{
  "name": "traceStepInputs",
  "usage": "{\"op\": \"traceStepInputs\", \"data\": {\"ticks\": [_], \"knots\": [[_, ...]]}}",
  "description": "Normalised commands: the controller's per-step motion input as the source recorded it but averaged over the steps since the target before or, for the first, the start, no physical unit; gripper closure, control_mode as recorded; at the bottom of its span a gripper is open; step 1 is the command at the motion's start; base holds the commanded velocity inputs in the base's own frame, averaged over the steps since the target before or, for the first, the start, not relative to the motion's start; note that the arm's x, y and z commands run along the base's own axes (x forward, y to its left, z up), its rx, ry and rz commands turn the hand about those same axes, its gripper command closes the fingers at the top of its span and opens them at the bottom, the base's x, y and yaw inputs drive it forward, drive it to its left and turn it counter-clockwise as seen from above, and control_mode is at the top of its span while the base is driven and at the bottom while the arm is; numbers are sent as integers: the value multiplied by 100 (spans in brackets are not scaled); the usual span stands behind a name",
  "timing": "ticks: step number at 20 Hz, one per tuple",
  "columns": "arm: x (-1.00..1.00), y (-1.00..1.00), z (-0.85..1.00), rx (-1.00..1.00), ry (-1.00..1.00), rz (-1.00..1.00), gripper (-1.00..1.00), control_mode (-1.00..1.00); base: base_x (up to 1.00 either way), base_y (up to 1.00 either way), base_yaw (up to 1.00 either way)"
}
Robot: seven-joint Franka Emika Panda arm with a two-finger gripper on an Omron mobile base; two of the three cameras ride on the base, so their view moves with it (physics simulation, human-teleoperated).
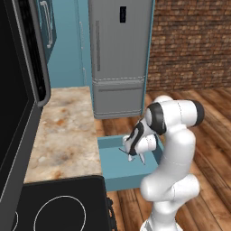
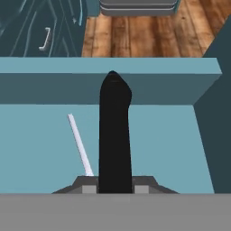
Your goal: Pick up the metallic utensils from the counter and place them in the open drawer. Make sure not to pick up any wooden utensils.
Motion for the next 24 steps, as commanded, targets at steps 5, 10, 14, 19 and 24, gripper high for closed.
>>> {"op": "traceStepInputs", "data": {"ticks": [5, 10, 14, 19, 24], "knots": [[19, 1, -30, 0, 1, -1, 100, -100, 0, 0, 0], [25, 9, -32, 0, 1, -2, 100, -100, 0, 0, 0], [35, 16, -36, 0, 1, -3, 100, -100, 0, 0, 0], [33, 12, -33, 0, 2, -4, 100, -100, 0, 0, 0], [24, 8, -33, 0, 2, -4, 100, -100, 0, 0, 0]]}}
